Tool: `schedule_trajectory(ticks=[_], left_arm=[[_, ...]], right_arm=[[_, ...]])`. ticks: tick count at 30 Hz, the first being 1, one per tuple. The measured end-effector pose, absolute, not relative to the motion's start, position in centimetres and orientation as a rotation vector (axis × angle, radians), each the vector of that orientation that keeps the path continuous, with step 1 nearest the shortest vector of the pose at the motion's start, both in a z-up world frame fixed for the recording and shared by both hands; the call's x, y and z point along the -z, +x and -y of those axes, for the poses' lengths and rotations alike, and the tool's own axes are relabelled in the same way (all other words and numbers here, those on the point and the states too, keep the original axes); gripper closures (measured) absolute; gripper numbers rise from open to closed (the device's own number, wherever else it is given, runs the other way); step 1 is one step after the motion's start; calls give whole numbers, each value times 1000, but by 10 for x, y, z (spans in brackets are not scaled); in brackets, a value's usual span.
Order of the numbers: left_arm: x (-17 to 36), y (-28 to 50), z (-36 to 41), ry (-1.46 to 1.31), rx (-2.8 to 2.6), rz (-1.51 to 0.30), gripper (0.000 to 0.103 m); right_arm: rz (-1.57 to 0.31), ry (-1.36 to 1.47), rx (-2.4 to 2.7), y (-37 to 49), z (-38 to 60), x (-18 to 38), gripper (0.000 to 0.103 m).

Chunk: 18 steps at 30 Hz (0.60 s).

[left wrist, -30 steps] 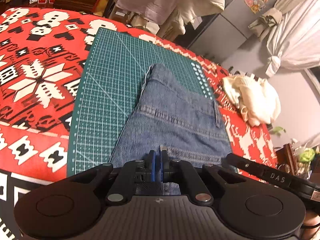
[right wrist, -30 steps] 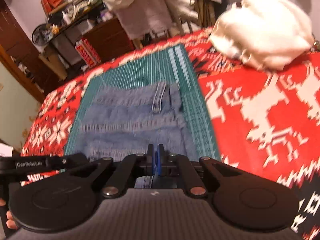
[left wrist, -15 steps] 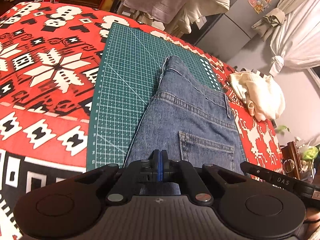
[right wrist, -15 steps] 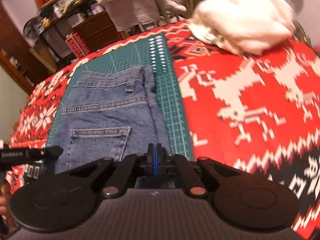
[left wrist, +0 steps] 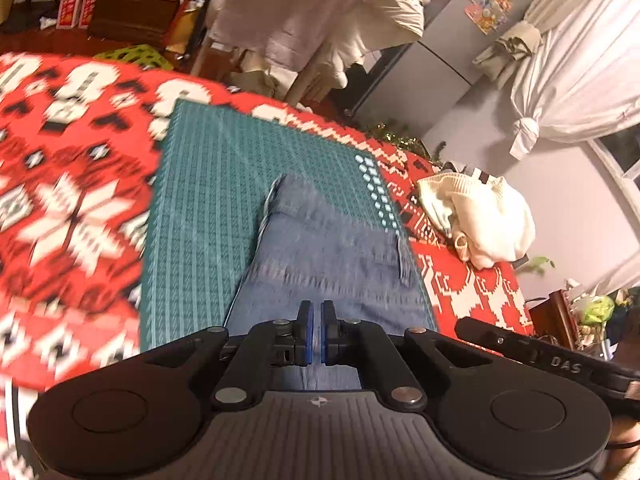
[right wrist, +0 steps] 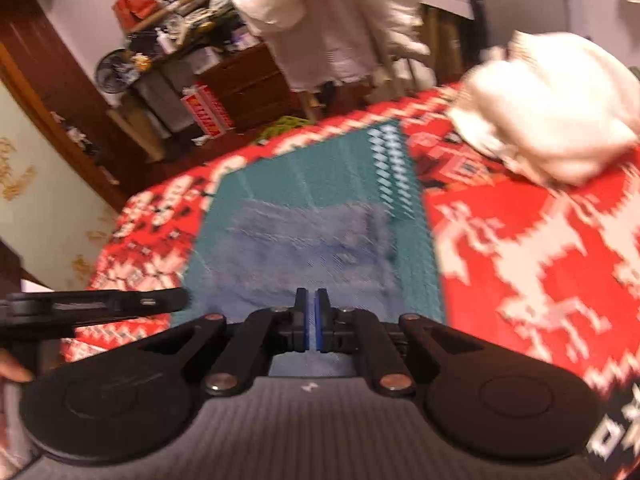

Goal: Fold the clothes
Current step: 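Press the folded shorts flat with both grippers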

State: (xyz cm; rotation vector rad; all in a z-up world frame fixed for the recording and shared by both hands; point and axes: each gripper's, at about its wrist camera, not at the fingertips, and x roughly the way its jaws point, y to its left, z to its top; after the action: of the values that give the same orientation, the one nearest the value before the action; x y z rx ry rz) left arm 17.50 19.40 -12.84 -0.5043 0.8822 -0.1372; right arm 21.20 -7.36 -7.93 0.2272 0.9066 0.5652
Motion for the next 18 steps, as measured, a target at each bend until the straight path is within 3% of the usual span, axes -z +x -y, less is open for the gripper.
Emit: schedule_trajectory(ticks=[8,18], left_arm=[[155,234,-182,-512,141,-974,101],[176,245,-190,-578,156,-976,100]], right_arm=[[-994,127,-609,263,9,105,100],[-1021,130,-636,283,-7,136,103]])
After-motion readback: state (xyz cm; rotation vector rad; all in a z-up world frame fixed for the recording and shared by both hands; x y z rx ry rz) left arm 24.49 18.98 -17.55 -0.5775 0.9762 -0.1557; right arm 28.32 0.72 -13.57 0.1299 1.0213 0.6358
